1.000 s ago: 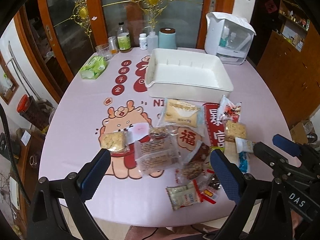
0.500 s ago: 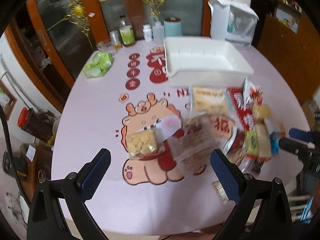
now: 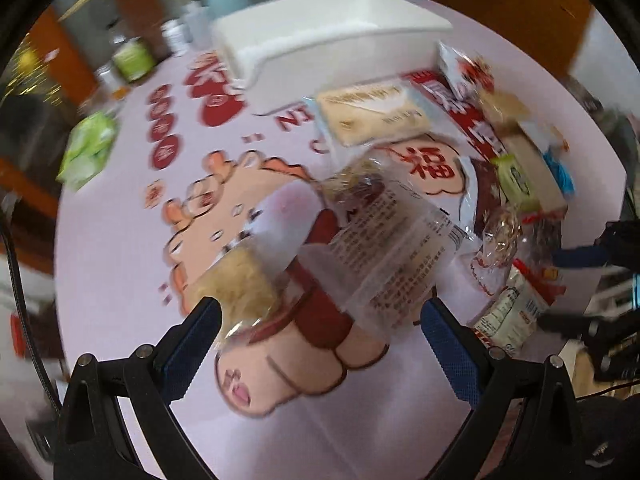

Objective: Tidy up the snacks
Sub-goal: 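Grasp the clear bread pack with the left tool while the right tool grasps the white-red biscuit pack, then carry both packs over the white tray and open both tools to drop them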

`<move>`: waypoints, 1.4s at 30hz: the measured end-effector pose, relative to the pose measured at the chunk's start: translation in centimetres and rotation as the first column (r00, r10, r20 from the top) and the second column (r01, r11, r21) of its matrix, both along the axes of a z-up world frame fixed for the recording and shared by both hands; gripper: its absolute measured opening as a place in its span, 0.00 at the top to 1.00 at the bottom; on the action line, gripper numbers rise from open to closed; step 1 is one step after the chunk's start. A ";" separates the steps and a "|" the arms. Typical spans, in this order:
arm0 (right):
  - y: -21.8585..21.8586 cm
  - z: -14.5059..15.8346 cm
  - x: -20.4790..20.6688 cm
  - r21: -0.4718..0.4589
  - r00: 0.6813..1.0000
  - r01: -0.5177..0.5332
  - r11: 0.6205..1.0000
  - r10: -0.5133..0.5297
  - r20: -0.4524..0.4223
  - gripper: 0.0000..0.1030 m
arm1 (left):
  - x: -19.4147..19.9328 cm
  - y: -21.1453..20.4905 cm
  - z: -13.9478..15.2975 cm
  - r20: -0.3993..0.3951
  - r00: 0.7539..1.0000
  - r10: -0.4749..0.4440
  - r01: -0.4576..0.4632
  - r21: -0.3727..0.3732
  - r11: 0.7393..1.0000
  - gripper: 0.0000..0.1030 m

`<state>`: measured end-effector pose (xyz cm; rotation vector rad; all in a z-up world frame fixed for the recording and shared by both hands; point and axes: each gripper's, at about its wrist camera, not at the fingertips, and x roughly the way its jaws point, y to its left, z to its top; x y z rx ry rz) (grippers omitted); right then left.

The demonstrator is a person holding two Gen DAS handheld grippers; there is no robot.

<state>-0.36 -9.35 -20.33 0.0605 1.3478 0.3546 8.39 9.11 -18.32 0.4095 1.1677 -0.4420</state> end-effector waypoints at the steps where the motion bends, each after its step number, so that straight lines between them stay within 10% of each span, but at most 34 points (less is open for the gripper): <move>1: 0.3 -0.4 -0.2 0.001 1.000 -0.003 1.000 0.003 -0.001 0.42 | 0.5 -0.4 -0.6 -0.024 0.999 -0.029 0.029 -0.003 1.000 0.04; 16: 3.8 -2.6 -1.1 -0.160 0.991 -0.115 0.980 0.124 0.044 0.34 | 4.3 -5.0 -6.6 -0.228 0.951 -0.211 0.210 -0.029 0.977 0.04; 37: 9.1 -4.6 -0.3 -0.215 0.950 -0.294 0.931 0.310 0.043 0.15 | 4.8 -11.0 -8.5 -0.231 0.933 -0.276 0.301 0.083 0.950 0.00; 41: 9.5 -4.9 0.1 -0.211 0.954 -0.283 0.936 0.297 0.041 0.19 | 3.4 -12.1 -9.0 -0.190 0.938 -0.289 0.315 0.122 0.941 0.00; 42: 9.5 -4.7 0.2 -0.207 0.955 -0.276 0.939 0.292 0.050 0.32 | 3.0 -12.2 -9.1 -0.181 0.940 -0.290 0.315 0.126 0.941 0.00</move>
